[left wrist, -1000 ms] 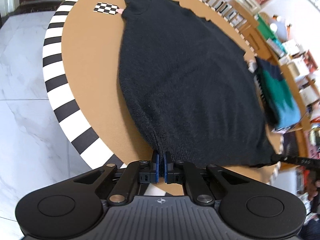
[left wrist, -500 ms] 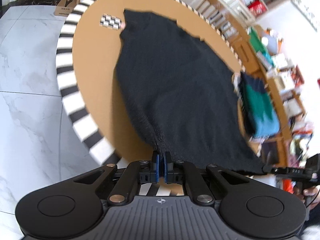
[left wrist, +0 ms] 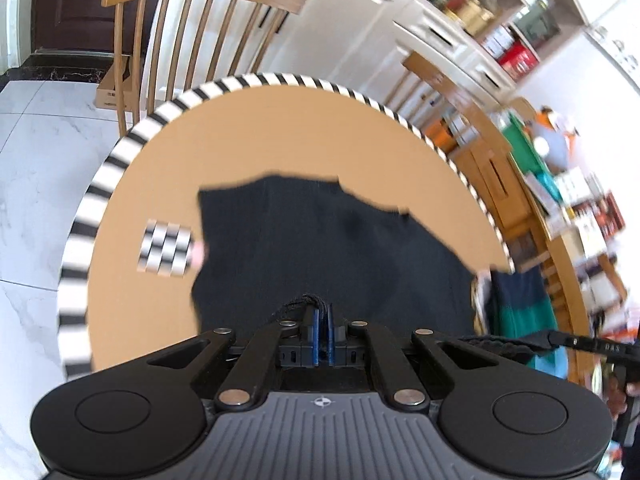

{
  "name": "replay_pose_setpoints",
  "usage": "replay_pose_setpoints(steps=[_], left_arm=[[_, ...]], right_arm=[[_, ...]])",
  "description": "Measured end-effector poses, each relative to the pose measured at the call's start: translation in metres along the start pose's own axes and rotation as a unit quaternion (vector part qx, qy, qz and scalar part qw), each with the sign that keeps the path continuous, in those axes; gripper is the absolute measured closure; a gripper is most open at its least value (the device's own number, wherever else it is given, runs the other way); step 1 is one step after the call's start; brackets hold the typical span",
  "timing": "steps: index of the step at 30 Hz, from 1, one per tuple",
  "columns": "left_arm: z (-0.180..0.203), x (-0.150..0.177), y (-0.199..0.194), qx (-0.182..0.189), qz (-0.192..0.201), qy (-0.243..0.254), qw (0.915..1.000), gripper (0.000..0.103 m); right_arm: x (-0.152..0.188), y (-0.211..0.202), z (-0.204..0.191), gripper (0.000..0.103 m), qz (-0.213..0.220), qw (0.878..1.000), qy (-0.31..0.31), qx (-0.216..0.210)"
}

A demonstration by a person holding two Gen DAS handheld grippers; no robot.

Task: Fold clothes
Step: 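Lift the held hem with both grippers and lay it toward the collar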

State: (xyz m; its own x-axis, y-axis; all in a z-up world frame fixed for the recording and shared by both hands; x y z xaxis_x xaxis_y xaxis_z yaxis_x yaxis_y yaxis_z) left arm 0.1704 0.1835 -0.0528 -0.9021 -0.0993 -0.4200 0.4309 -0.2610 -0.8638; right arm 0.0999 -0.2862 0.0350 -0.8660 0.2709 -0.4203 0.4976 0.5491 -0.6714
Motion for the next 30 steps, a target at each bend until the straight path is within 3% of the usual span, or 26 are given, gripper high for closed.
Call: replay_pose_setpoints(steps=[5, 11, 15, 20, 26, 28, 29, 30], left_arm=[[0.014, -0.062, 0.044, -0.008, -0.007, -0.031, 0.9995, 0.099], [0.015, -0.112, 0.104, -0.047, -0.018, -0.061, 0.9969, 0.099], [0.006, -0.125, 0.148, -0.080, -0.032, -0.090, 0.9923, 0.099], [-0.002, -0.130, 0.183, -0.094, -0.035, -0.125, 0.9871, 0.099], [0.001, -0.125, 0.197, -0.095, -0.019, -0.110, 0.9892, 0.098], [0.003, -0.124, 0.202, -0.095, -0.013, -0.104, 0.9900, 0.095], [0.004, -0.123, 0.204, -0.095, -0.010, -0.101, 0.9903, 0.088], [0.005, -0.122, 0.203, -0.097, -0.003, -0.089, 0.9913, 0.072]], right_arm=[[-0.055, 0.032, 0.019, 0.100, 0.002, 1.000, 0.000, 0.015], [-0.097, 0.085, 0.057, 0.099, -0.018, 0.998, 0.024, 0.049], [-0.109, 0.124, 0.081, 0.099, -0.032, 0.996, 0.036, 0.070], [-0.116, 0.158, 0.104, 0.100, -0.036, 0.994, 0.052, 0.088], [-0.122, 0.167, 0.121, 0.102, -0.024, 0.992, 0.049, 0.116], [-0.124, 0.163, 0.121, 0.101, -0.009, 0.993, 0.047, 0.109], [-0.124, 0.159, 0.118, 0.101, -0.003, 0.994, 0.039, 0.102], [-0.121, 0.156, 0.114, 0.097, 0.001, 0.995, 0.028, 0.094]])
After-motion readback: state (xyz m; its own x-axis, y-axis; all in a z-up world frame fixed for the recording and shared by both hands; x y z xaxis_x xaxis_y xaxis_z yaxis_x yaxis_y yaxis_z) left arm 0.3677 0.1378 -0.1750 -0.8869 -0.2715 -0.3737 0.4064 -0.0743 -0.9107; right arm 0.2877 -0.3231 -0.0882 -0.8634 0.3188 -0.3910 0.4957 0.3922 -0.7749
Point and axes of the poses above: each gripper's, at about its wrist camera, not at the fingertips, and y roughly the way its jaws point, z to its right, x to its underside, the point moved 8 cm from there along y, roughly the way its jaws point, and after that the axes turned 14 degrees about -x, right-handed, at the moved point
